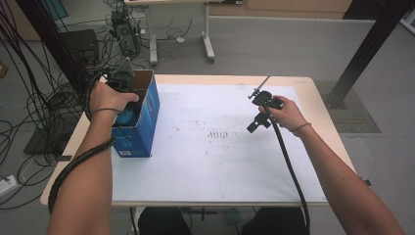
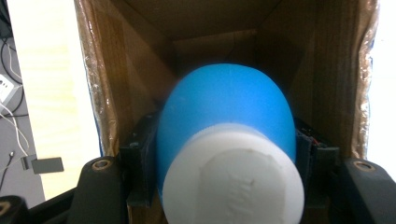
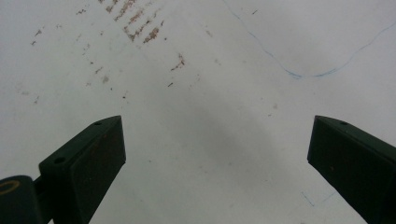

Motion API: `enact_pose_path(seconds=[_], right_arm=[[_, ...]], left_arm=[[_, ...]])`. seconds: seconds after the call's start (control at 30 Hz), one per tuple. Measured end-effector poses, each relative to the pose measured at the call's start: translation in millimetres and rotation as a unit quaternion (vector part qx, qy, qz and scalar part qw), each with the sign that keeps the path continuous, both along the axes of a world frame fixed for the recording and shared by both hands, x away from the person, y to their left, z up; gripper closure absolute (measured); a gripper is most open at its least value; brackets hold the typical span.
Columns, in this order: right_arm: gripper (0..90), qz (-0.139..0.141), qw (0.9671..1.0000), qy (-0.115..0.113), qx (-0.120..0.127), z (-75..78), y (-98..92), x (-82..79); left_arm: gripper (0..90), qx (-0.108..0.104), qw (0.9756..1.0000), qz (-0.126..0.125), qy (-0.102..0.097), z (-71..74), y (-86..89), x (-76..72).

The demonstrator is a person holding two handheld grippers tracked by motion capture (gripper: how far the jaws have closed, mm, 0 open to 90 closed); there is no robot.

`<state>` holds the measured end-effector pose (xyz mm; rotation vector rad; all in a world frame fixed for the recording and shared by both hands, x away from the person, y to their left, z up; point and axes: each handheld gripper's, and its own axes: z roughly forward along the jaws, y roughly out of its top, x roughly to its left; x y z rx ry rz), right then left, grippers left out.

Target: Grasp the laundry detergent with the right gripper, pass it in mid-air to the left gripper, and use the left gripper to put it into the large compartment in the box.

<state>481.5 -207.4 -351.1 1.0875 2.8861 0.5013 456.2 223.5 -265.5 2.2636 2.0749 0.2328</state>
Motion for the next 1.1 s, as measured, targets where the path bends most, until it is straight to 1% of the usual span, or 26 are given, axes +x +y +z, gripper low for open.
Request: enact_pose_path(seconds=[0.57,0.9,1.1], right_arm=[[4.0,-0.002,1.0000,0.001,0.000,0.1,-0.7,0.0],[4.0,-0.002,1.0000,0.001,0.001,0.2,-2.1,0.4],[4.0,-0.005,1.0000,0.002,0.001,0.0,-3.6,0.6]], left_arm=[[37.5,0.001,1.0000,0.000,-0.001,-0.2,-0.1,0.5],[37.5,0.001,1.0000,0.004,-0.001,-0.2,-0.3,0.6],[37.5,0.004,1.0000,0.003,0.000,-0.1,-1.7,0.8]])
